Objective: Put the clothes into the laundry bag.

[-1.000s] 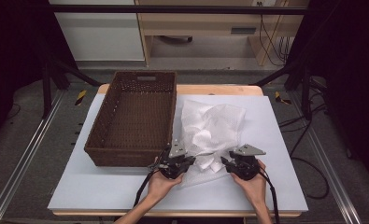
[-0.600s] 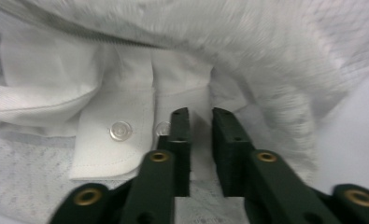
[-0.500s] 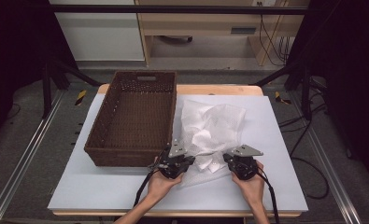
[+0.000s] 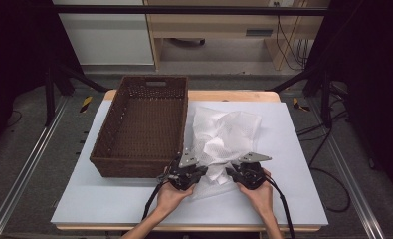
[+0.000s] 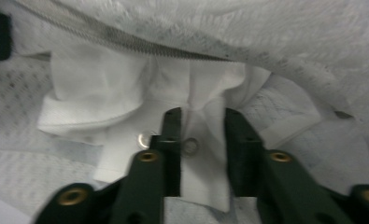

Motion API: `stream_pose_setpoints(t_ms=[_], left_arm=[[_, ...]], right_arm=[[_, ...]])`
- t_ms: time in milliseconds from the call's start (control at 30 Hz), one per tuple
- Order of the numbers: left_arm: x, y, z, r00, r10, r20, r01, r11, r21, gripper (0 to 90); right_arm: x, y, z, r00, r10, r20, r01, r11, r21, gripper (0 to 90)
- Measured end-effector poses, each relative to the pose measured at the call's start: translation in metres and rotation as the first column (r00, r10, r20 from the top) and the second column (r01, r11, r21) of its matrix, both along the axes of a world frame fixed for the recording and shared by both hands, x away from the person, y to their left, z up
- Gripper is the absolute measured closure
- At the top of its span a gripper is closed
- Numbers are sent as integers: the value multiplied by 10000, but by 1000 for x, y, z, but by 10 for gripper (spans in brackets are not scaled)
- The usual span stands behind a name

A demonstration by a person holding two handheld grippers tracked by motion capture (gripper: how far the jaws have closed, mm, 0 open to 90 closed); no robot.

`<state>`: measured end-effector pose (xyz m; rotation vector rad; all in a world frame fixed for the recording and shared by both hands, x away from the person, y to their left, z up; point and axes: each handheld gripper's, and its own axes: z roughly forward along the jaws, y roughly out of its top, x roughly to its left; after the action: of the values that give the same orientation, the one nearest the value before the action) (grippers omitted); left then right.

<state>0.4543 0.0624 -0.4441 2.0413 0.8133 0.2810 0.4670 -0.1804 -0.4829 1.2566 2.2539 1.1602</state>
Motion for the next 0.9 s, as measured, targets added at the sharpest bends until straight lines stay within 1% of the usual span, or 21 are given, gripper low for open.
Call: stream_pose_setpoints(t_ms=[33,67,100,133,233,267,300,367,400,433,500,567,600,633,700,733,767,833,900], left_arm=[[0,0,0,10000,-9,-22,9,10000,-19,880],[0,0,0,10000,-14,-18,14,10000,-27,880],[0,0,0,10000,-25,1,25,10000,-14,880],[-1,0,1,10000,-34,4,34,10000,-36,880],[-2,0,4,9999,-128,9,129,9998,-179,880],[-4,0,6,9999,-166,25,167,9995,-270,880],[-5,0,9,9998,-211,57,213,9991,-380,881],[-9,0,15,9994,-301,185,310,9982,-505,881],[-12,1,20,9989,-349,315,368,9974,-620,882],[-14,2,24,9985,-333,424,362,9969,-693,882],[-18,3,30,9977,-339,595,384,9963,-767,882],[-17,3,29,9978,-354,553,394,9965,-738,882],[-16,3,27,9981,-367,496,401,9969,-680,882],[-14,3,24,9985,-369,408,393,9975,-586,882],[-11,2,17,9992,-351,210,361,9981,-497,882],[-9,1,14,9993,-333,165,339,9986,-407,882],[-8,1,11,9995,-287,126,291,9989,-356,882],[-5,1,8,9998,-202,65,204,9994,-297,882],[-4,2,7,9999,-153,48,154,9995,-289,882]], right_arm=[[-2,-1,3,10000,18,82,-18,10000,91,870],[-3,0,5,9999,63,157,-64,10000,51,878],[-6,1,7,9993,143,339,-142,9999,-23,881],[-8,3,9,9988,180,459,-185,9998,94,882],[-12,7,17,9961,331,820,-397,9960,795,883],[-12,10,19,9950,319,949,-411,9945,960,883],[-11,12,21,9938,246,1080,-365,9934,1091,883],[-6,19,23,9927,41,1207,-195,9918,1265,882],[-2,23,22,9903,-175,1382,11,9930,1180,882],[3,28,21,9876,-481,1496,340,9949,953,882],[14,33,16,9803,-1085,1653,1000,9932,590,881],[24,35,9,9687,-1760,1752,1758,9843,165,880],[28,36,5,9638,-1976,1793,2021,9793,-69,879],[30,36,2,9619,-2066,1788,2151,9762,-292,876],[30,36,2,9613,-2012,1879,2125,9763,-418,861],[28,36,4,9651,-1928,1771,2041,9778,-481,820],[25,33,6,9684,-1745,1782,1861,9812,-504,771],[17,26,13,9757,-1401,1684,1468,9888,-275,660],[5,18,18,9828,-1022,1541,1032,9947,13,554]])
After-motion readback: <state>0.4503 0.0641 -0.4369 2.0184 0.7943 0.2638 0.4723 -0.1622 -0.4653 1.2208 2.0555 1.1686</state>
